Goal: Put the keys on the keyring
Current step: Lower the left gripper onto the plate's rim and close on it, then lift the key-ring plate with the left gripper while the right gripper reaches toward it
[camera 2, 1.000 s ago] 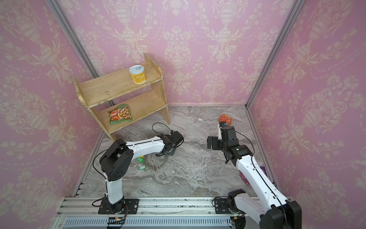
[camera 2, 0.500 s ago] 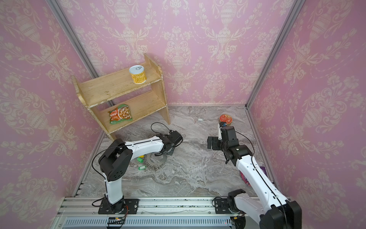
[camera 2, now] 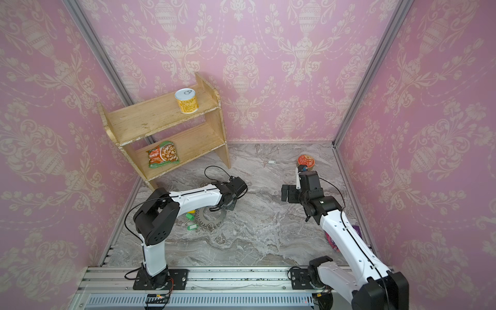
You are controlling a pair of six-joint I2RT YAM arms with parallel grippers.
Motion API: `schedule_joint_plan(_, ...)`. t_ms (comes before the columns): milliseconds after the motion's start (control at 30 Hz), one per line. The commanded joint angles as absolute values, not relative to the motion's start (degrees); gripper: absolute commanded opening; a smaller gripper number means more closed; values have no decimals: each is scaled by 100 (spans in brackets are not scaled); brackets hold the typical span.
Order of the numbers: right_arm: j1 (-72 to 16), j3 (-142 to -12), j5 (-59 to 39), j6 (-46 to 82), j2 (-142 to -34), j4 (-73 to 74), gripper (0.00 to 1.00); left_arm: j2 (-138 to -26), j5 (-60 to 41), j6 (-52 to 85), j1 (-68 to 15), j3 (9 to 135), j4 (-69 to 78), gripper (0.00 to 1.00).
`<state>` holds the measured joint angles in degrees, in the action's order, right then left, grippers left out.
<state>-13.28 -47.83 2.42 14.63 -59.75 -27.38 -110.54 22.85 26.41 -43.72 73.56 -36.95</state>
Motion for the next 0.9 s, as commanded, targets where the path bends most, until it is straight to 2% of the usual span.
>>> schedule_joint_plan(0,-1373,-4856,353,1363,-5868,-2843,100,-11074,2180,2655,-4413,7407,-3735,18)
schedule_joint_plan(267,-1369,-4834,373,1362,-5842,-2847,100,-11110,2105,2697,-4412,7356,-3738,15)
schedule_joint_plan(533,-1378,-4854,426,1354,-5785,-2846,100,-11025,2140,2689,-4412,7321,-3753,1)
schedule_joint_plan(867,-1373,-4876,417,1371,-5701,-2856,100,-10276,2056,2357,-4412,7086,-3825,0)
